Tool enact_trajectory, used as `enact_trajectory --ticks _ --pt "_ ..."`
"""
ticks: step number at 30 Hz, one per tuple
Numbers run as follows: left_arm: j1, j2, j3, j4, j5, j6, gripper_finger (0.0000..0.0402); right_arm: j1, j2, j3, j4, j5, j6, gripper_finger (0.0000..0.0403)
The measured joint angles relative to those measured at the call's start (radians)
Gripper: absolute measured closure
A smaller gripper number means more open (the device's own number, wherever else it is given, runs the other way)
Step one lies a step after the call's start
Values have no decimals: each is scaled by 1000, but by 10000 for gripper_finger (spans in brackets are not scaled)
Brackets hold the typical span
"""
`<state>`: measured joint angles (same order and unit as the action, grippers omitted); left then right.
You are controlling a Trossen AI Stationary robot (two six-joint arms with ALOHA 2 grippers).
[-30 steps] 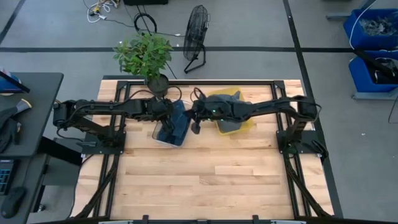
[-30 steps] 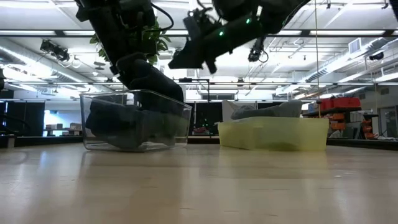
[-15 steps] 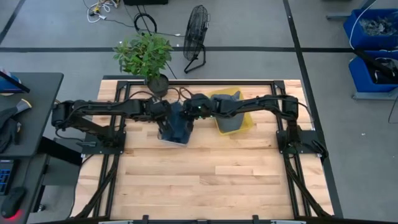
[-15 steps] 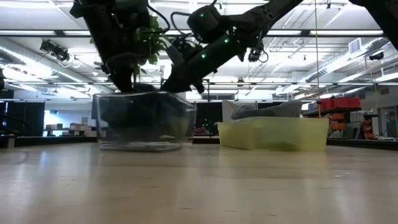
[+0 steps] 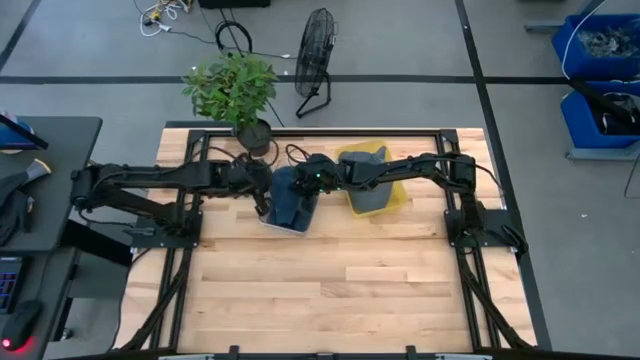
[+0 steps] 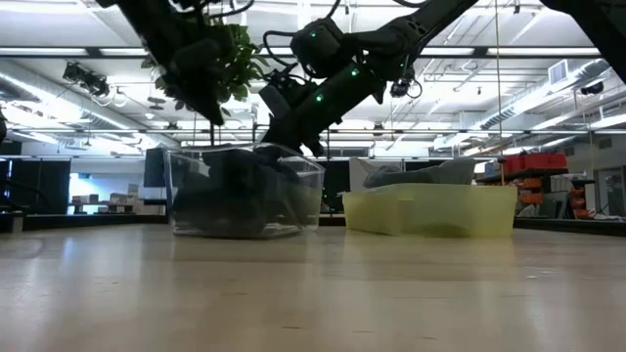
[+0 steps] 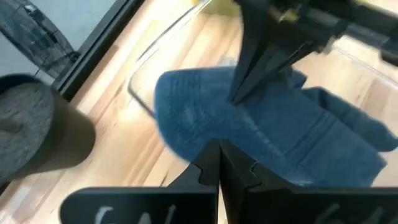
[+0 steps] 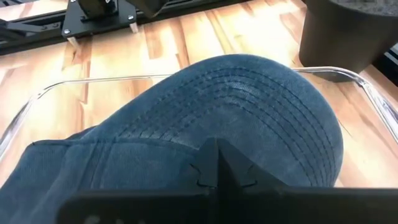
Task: Pick & Place hat
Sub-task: Put the blue cap into the transparent bin
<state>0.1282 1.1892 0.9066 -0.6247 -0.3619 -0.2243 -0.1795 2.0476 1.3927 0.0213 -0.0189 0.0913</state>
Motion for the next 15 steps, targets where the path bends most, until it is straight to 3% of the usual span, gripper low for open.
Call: enact_trajectory --ticks 10,15 --pt "-9 201 2 41 -4 -40 399 12 -51 -9 -37 9 6 403" --pt "-27 191 0 37 -11 -26 399 39 -176 -7 -169 94 -21 403"
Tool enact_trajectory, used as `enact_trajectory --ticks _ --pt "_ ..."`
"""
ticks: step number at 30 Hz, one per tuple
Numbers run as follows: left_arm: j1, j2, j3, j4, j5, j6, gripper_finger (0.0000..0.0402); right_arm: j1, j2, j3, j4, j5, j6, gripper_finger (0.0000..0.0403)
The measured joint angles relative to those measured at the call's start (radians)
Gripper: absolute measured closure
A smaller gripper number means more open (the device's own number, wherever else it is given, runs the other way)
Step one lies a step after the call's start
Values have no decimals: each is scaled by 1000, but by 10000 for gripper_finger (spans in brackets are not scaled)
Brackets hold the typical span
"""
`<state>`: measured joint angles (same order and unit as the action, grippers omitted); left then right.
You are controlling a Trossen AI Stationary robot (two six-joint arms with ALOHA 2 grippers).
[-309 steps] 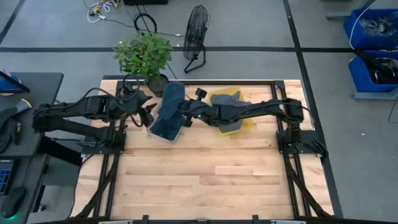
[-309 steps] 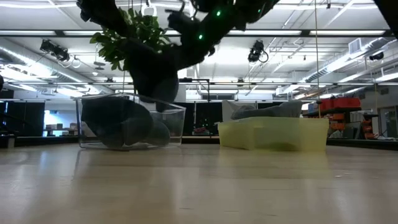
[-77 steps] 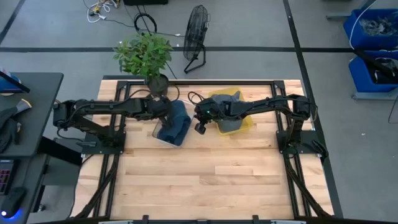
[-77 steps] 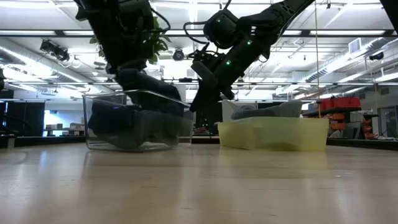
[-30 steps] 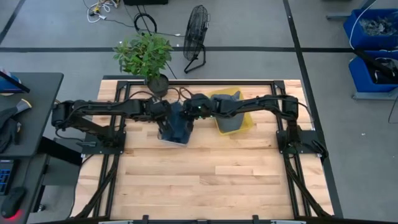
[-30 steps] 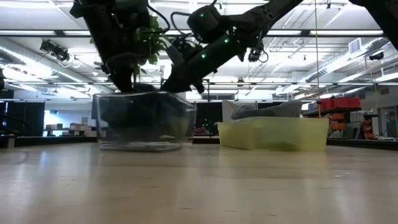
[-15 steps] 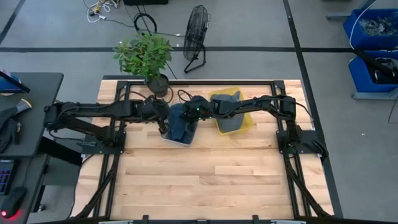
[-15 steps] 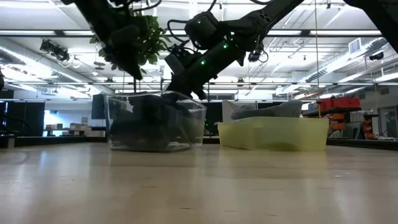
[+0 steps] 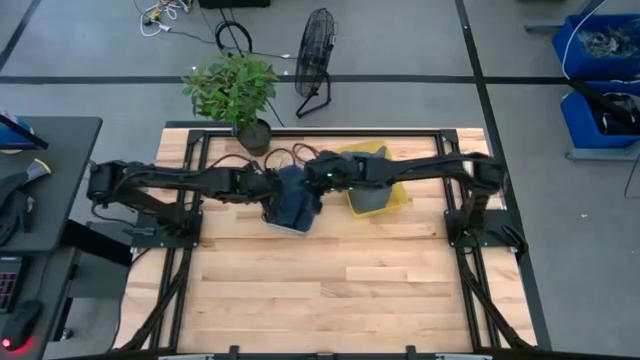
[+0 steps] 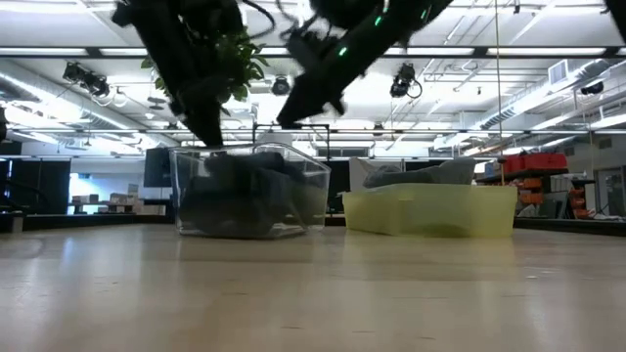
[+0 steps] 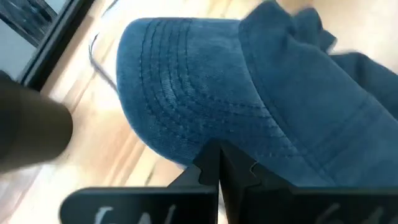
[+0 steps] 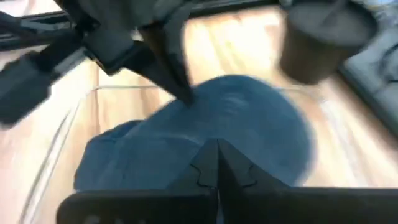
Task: Pick & Place hat
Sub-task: Put the blue cap into the transparent bin, then return to Home Position
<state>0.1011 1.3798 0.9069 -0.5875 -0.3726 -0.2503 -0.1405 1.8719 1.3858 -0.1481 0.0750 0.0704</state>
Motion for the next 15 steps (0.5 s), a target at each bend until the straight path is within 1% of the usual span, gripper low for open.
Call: enact_trajectory --ticks 4,6,8,11,14,15 --pt "-35 -124 -3 -33 -15 -1 399 32 -123 1 -247 100 -14 403" --pt "-55 -205 -2 -50 -52 -1 399 53 -188 1 -361 156 -14 403" --pt "-76 -292 -2 -79 -97 -1 399 81 -257 1 -436 206 -7 403" --pt "-112 -430 -2 -101 -167 -12 399 124 -365 -28 -505 256 -7 403" --pt "-154 -556 -11 -122 -220 -26 399 169 -485 -110 -488 281 -1 403" --pt "-170 -603 -22 -119 -235 -25 399 186 -531 -154 -452 294 0 403"
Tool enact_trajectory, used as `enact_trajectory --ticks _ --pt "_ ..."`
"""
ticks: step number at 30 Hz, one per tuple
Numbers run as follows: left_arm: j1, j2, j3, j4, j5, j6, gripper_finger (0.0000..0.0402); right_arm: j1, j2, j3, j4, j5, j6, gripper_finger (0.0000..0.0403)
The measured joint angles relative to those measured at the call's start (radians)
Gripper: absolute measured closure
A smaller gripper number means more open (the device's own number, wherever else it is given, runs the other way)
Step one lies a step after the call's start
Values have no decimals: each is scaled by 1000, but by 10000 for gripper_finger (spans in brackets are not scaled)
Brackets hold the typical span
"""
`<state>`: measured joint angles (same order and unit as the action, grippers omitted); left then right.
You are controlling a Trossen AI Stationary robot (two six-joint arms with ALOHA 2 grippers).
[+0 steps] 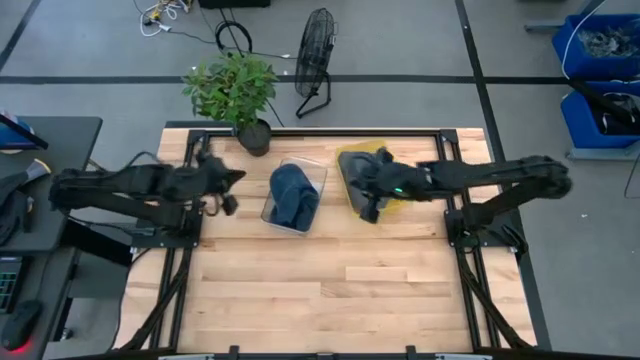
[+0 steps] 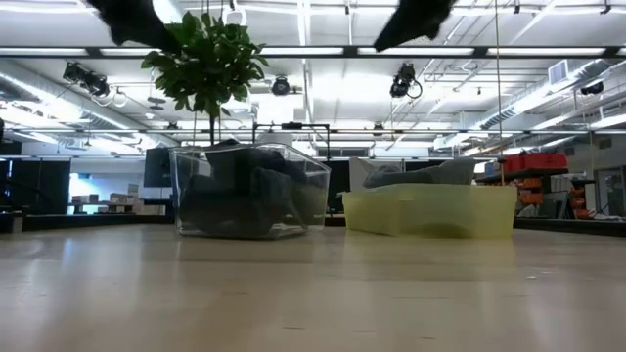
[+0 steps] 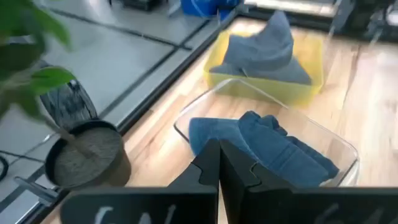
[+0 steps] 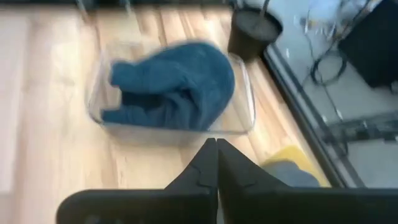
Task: Pick & Place hat
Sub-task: Return to Home Position
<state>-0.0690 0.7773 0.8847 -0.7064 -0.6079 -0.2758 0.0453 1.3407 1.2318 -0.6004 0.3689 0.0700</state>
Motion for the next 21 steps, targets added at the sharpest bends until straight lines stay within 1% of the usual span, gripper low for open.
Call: enact_trajectory --ticks 2,5,8,10,12,16,18,21 --pt "-27 -76 -43 2 -23 -1 399 27 -85 -107 84 16 8 403" --pt "-63 -199 -131 28 -25 -6 399 56 -204 -286 229 16 20 403" --pt "-82 -307 -230 98 -26 3 399 67 -316 -438 359 17 20 403" --pt "-92 -370 -303 140 -25 29 399 68 -383 -525 436 16 36 403" --pt "-99 -426 -362 216 -21 33 399 68 -452 -608 527 17 59 403" --pt "-104 -521 -470 302 -13 86 399 68 -578 -767 693 6 49 398" --pt "-104 -561 -524 316 -9 136 399 68 -634 -837 750 -10 49 397" --pt "-103 -616 -598 403 22 204 399 68 -704 -920 798 -21 47 396"
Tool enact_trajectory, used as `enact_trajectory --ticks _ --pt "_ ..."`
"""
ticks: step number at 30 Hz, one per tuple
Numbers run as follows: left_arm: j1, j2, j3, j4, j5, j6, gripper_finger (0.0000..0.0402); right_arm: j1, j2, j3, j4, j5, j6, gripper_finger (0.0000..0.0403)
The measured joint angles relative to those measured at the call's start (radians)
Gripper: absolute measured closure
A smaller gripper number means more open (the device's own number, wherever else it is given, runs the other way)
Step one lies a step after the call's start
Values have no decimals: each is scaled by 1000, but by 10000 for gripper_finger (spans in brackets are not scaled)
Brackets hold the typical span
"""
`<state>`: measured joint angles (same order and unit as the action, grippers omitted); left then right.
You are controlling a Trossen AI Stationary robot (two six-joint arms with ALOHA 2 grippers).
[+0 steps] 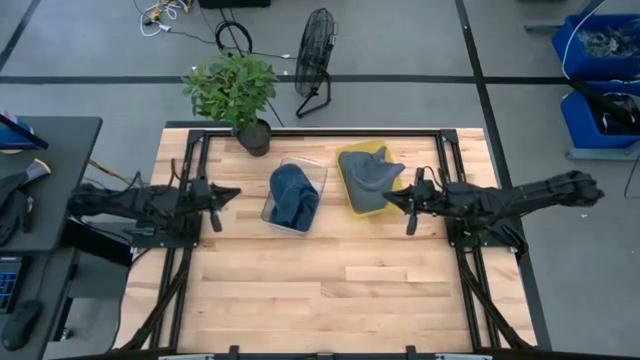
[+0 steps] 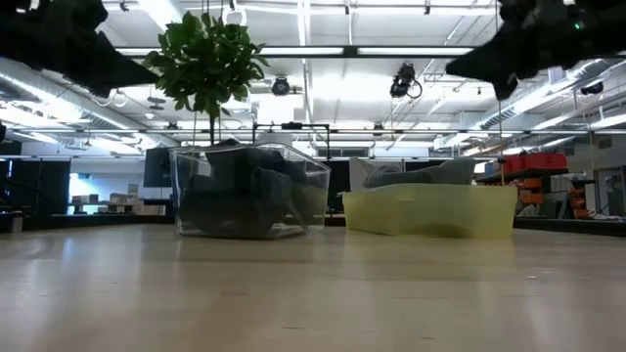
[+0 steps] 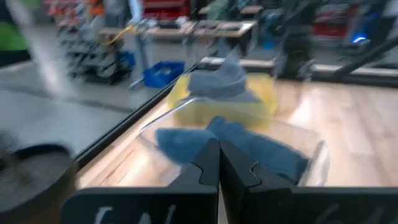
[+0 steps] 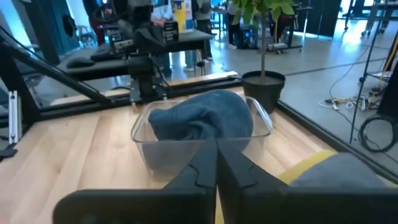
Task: Pick & Place hat
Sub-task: Return to Home Position
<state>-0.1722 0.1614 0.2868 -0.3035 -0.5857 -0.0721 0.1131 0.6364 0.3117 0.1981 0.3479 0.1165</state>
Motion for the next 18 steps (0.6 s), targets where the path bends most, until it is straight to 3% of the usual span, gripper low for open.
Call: enact_trajectory --ticks 6,18 --pt "-1 -69 -101 147 137 107 399 0 -113 -103 4 0 -4 395" --pt "1 -159 -149 178 135 167 399 -1 -334 -246 -2 1 -24 394"
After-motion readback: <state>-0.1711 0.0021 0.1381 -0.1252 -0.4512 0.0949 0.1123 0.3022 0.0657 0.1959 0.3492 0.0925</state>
